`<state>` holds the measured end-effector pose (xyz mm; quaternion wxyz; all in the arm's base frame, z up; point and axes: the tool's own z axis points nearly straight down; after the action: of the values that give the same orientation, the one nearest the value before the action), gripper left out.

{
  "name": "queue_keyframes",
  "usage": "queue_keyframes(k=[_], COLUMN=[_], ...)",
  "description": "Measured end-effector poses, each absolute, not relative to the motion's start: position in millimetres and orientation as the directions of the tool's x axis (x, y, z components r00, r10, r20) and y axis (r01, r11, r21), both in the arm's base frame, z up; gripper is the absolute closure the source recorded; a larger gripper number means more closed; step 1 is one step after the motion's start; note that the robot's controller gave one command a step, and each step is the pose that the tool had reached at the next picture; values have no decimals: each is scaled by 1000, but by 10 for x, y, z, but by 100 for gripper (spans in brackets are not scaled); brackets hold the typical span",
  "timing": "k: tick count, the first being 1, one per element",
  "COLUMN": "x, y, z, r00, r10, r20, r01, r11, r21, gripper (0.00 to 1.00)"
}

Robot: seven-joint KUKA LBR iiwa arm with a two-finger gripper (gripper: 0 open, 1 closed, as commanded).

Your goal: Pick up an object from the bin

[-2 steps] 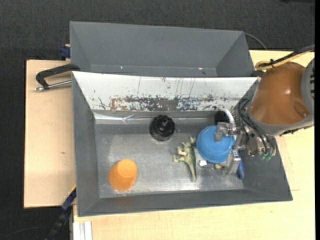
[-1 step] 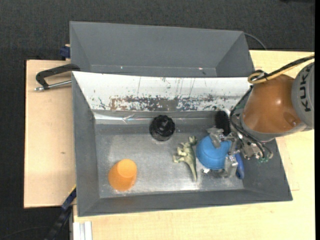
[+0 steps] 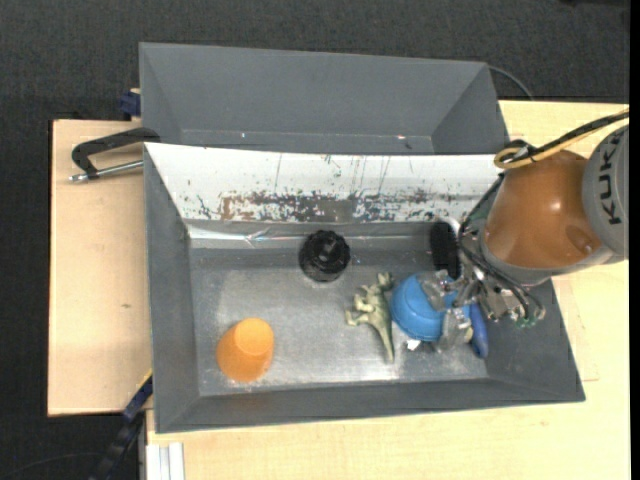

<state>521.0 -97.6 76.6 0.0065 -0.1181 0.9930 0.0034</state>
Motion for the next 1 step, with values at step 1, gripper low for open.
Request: queue_keyframes(k=[1], x=[5569], y=[-1042], z=[757], r00=[-987], r10=[-159], r20=[-1], r01=[-159], r11=[987], r21=[26], gripper=[100])
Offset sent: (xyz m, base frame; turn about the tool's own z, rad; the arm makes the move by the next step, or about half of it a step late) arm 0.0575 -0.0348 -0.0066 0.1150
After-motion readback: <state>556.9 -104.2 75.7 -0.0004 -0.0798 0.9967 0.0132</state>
